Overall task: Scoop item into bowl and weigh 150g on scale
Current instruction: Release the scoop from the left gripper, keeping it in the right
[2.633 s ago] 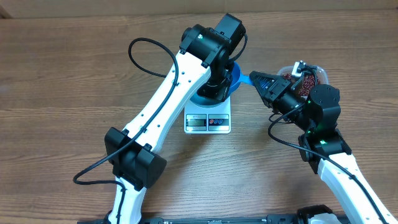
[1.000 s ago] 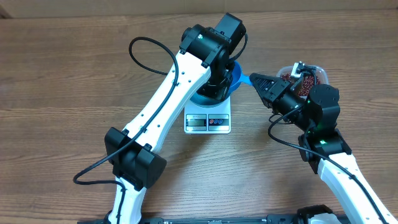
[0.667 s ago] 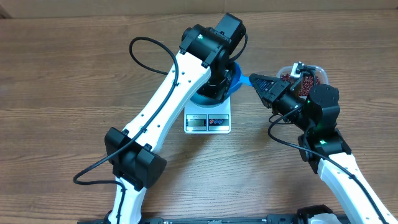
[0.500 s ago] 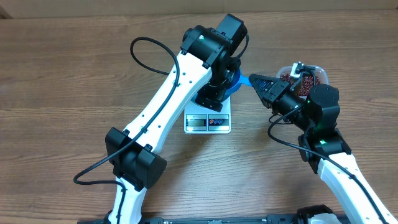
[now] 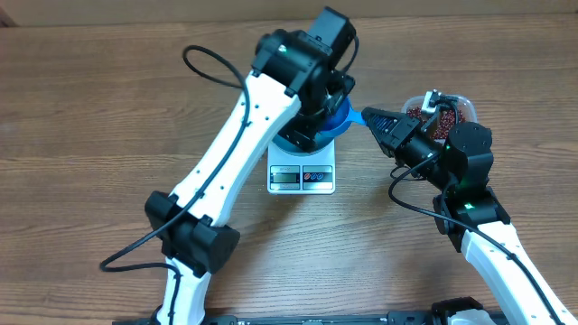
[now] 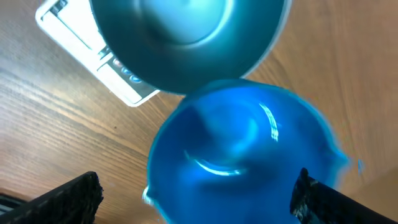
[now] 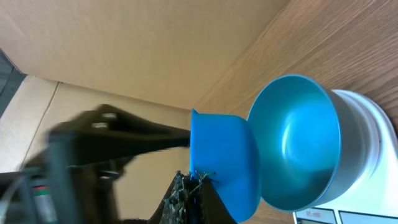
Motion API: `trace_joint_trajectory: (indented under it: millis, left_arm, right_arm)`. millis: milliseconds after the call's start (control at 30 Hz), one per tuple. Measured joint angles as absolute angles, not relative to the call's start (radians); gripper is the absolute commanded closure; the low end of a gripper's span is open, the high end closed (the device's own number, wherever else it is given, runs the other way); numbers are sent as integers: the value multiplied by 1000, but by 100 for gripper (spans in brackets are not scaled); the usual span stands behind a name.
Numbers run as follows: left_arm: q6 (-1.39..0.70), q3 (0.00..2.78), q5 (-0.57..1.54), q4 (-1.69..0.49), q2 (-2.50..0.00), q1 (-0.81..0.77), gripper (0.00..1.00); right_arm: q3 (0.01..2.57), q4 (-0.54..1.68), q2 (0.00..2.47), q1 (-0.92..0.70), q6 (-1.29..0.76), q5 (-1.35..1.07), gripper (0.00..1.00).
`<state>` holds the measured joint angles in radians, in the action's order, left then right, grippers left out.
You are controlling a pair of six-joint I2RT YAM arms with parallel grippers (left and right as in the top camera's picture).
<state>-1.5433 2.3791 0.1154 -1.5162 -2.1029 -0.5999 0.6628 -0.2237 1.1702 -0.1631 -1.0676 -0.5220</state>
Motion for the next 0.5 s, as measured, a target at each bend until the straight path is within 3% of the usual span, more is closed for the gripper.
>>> trace_joint_trajectory:
  millis: [500]
  left_arm:
    - [-872, 2415, 107, -1543, -1879, -530, 1]
  right_arm:
    - [663, -314, 1170, -22, -942, -584, 96]
